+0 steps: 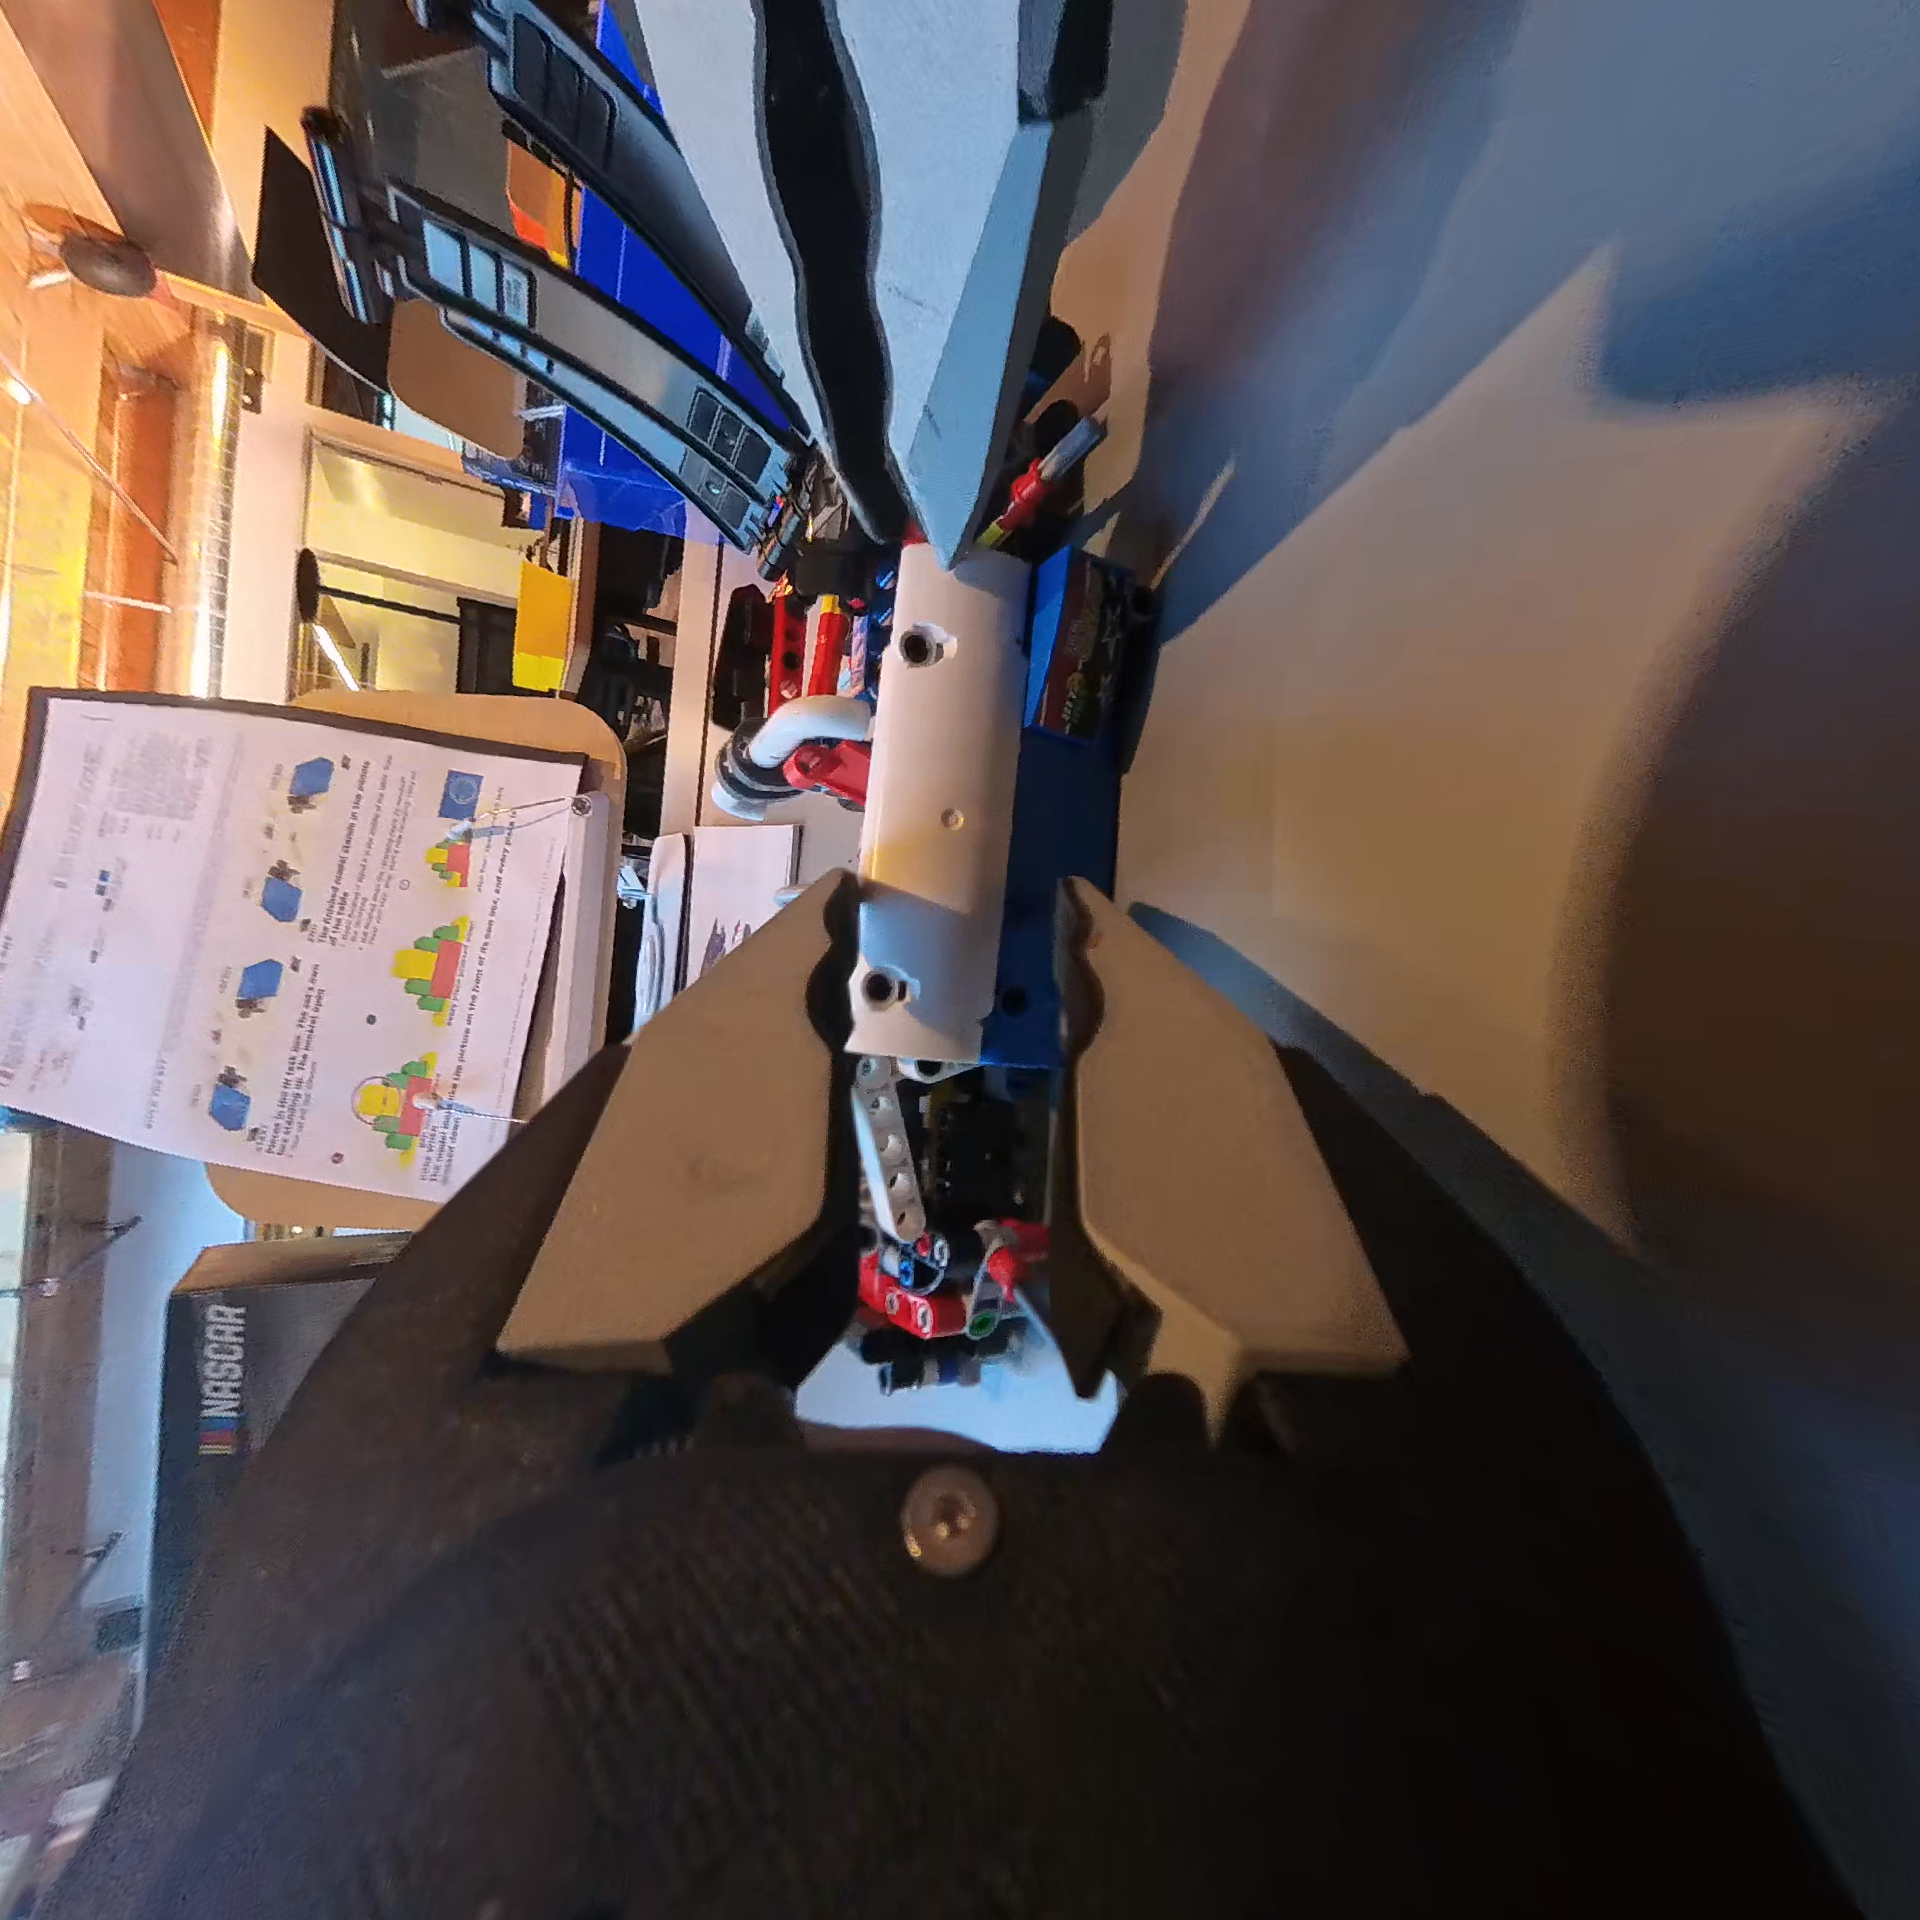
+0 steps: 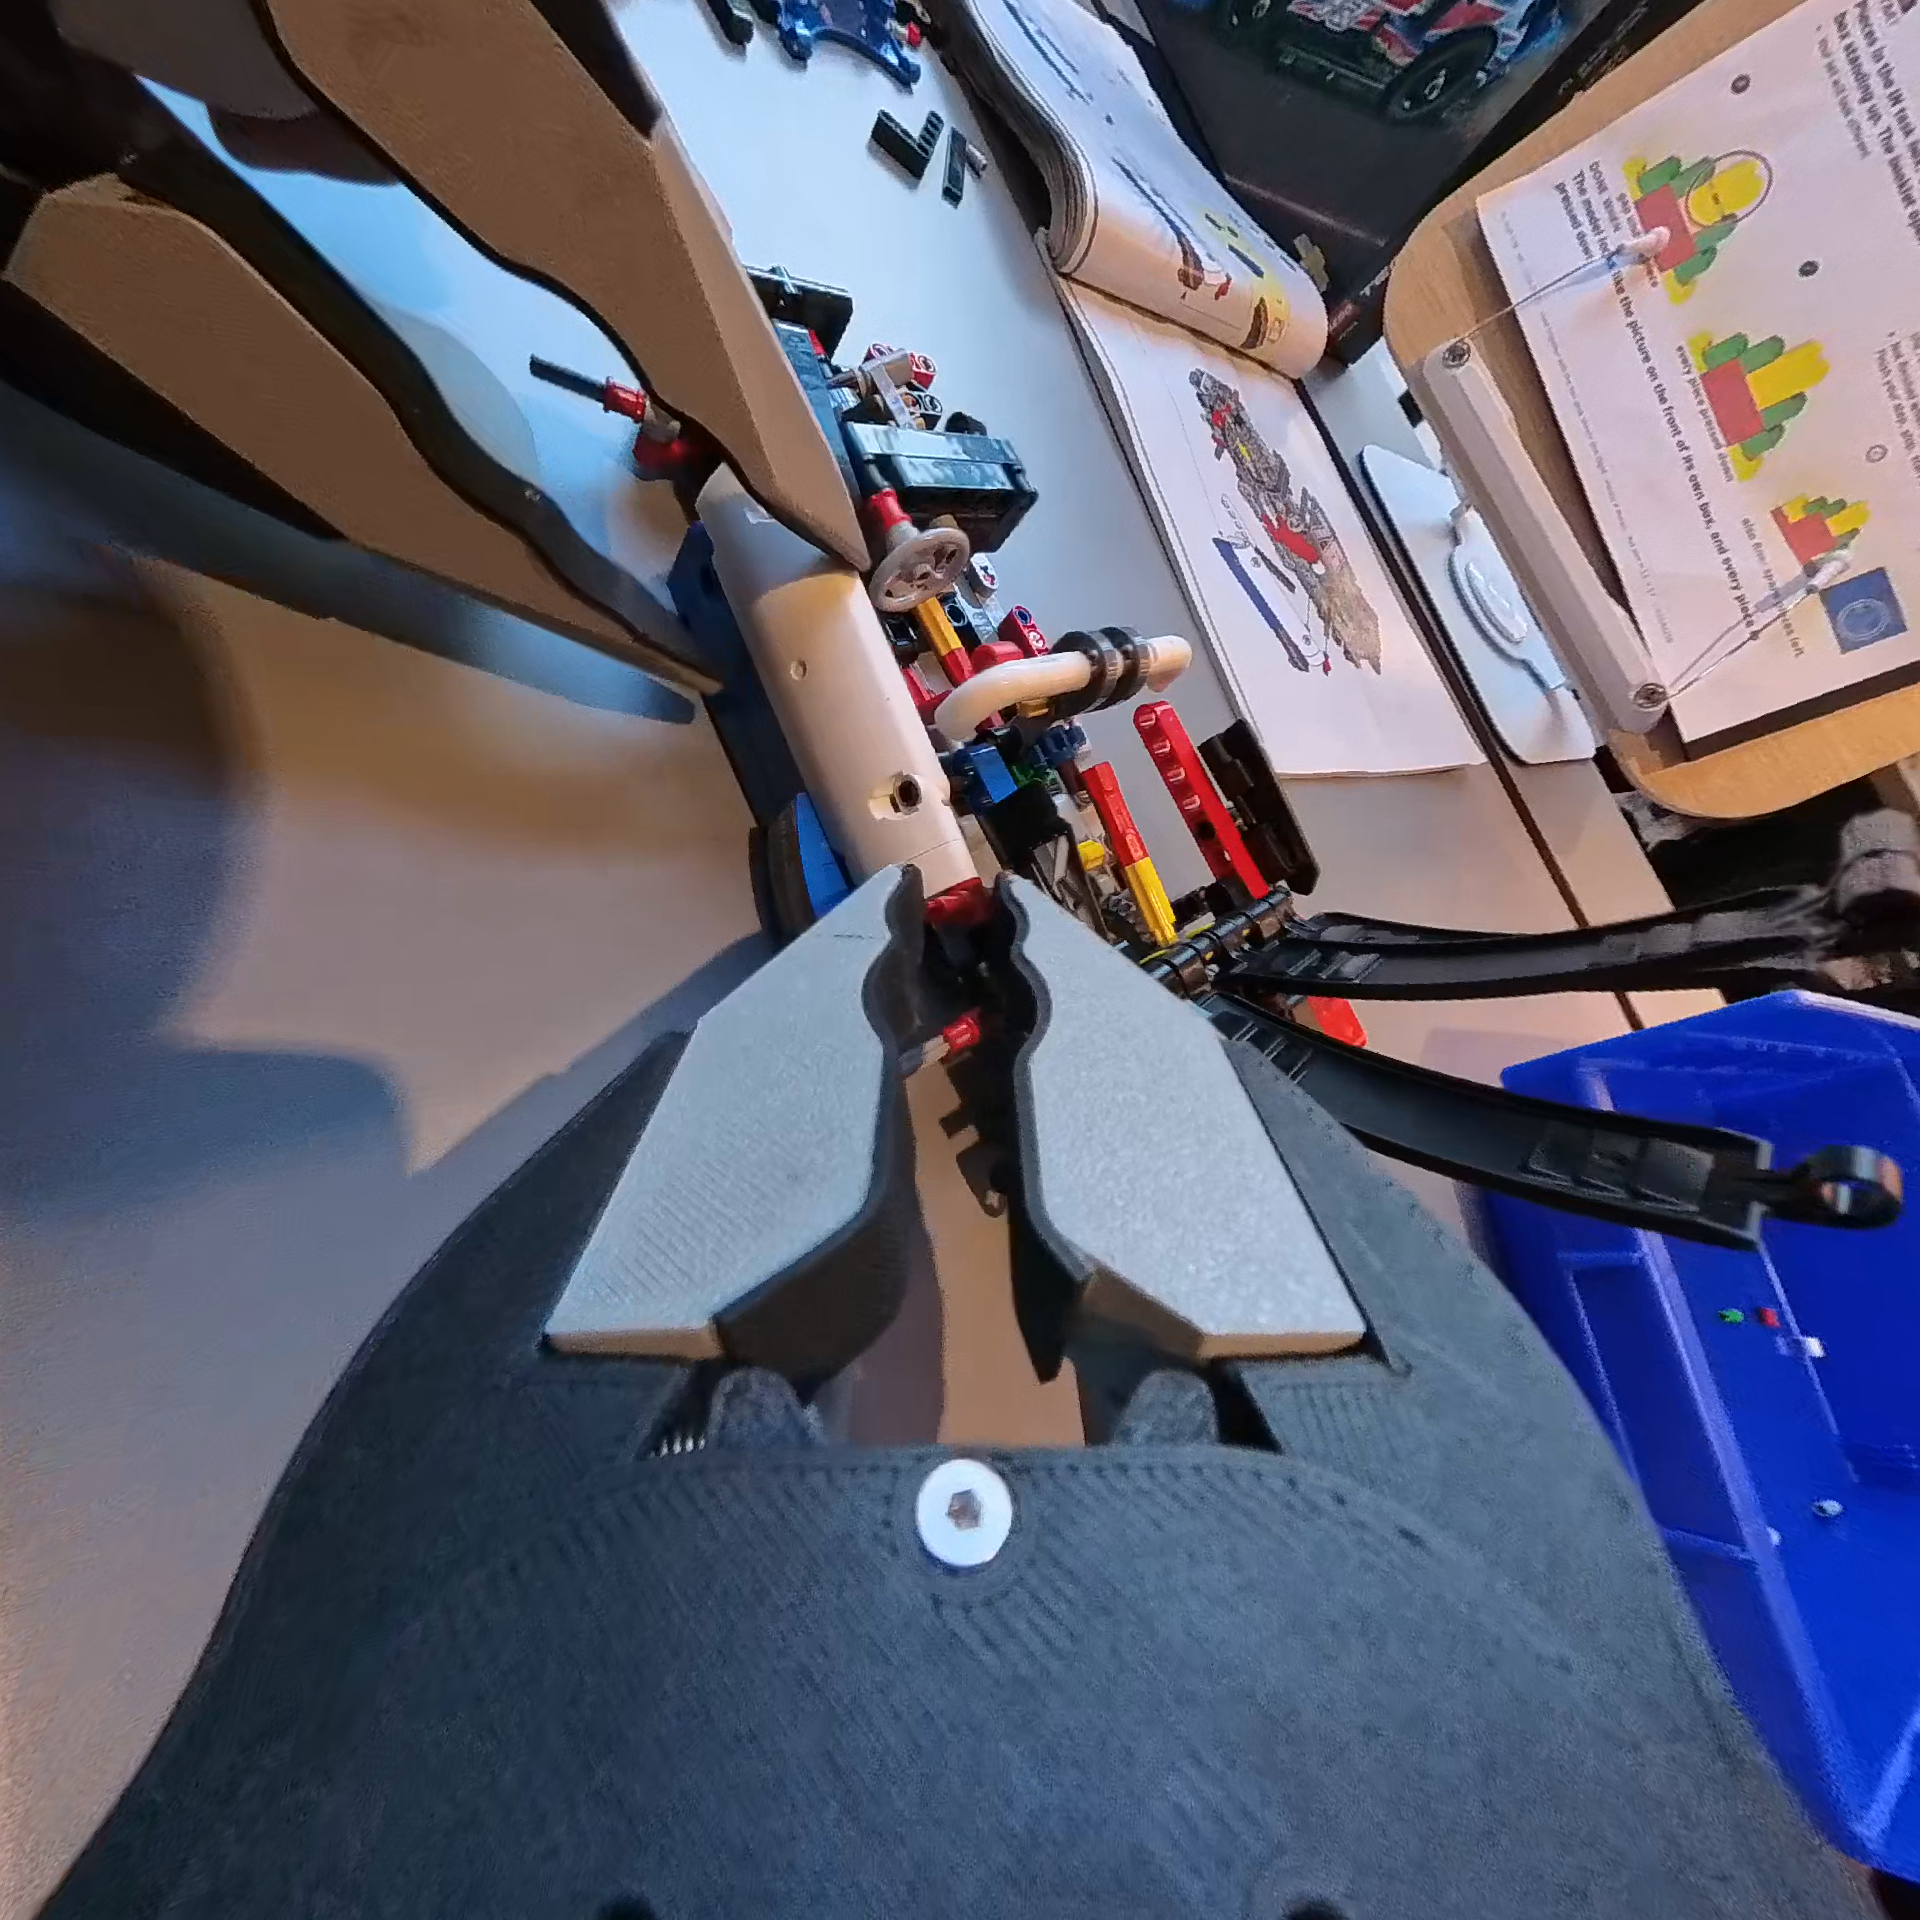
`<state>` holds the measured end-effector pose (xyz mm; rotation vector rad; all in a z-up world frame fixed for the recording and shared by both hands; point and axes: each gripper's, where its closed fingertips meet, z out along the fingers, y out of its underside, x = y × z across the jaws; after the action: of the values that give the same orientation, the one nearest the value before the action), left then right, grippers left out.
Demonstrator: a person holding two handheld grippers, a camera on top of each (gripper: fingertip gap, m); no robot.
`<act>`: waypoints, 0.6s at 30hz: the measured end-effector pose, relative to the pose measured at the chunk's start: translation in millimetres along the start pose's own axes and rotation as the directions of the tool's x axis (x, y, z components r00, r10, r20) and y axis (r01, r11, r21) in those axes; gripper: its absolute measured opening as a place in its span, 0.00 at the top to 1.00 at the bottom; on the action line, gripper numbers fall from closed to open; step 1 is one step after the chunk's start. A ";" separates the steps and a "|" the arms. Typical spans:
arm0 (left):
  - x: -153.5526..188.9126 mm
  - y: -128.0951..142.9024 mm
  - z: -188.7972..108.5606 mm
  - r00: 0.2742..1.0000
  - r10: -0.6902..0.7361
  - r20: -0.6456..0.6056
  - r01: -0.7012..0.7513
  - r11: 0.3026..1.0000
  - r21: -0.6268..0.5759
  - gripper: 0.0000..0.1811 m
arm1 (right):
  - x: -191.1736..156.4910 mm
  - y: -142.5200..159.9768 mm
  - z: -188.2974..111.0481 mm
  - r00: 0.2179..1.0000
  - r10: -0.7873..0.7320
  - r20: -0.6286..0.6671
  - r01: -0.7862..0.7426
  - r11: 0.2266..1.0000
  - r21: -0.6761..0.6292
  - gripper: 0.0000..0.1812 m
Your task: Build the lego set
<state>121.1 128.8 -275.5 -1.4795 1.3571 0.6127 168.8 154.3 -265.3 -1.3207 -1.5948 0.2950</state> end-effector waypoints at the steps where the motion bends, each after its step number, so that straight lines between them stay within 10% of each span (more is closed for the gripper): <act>1: 0.6 -0.6 0.9 1.000 -0.011 0.003 0.011 1.000 0.001 0.80 | 0.1 -0.2 0.1 1.000 -0.014 -0.005 0.014 1.000 0.000 0.95; 18: -2.8 -9.4 14.0 0.997 -0.079 0.022 0.080 0.997 -0.006 0.82 | 1.4 -1.3 3.8 0.972 -0.232 -0.034 0.232 0.973 0.002 0.96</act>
<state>132.8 141.3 -275.2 -1.5210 1.2741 0.5818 165.1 156.4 -265.3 -1.1147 -1.6996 0.1326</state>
